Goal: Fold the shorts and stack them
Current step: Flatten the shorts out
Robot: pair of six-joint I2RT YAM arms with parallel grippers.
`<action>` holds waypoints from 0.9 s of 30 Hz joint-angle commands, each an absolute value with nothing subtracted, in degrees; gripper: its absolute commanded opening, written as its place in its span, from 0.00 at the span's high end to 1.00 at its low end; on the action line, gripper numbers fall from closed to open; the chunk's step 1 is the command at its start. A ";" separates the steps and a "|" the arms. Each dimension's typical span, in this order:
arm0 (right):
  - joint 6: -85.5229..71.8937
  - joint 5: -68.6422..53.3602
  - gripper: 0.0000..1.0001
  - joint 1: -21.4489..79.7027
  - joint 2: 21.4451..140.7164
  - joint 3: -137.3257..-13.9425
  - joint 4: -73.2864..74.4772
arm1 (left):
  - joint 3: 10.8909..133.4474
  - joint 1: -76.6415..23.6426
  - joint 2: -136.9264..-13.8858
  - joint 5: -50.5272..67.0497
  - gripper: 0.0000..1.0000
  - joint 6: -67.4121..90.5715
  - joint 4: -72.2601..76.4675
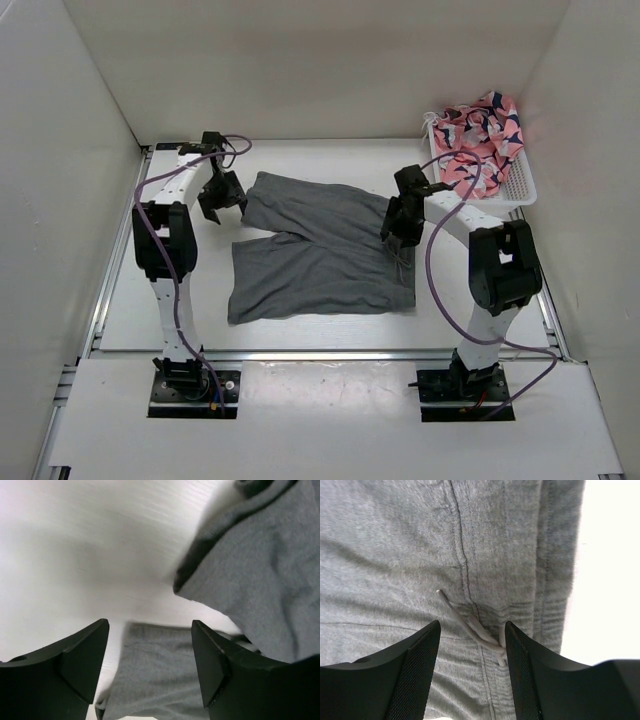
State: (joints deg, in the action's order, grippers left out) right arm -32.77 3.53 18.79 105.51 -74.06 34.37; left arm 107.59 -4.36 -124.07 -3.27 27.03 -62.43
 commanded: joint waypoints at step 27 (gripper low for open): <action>-31.90 6.24 0.40 18.37 95.54 -71.63 36.30 | 88.68 -6.33 -111.18 -8.17 0.69 31.55 -59.06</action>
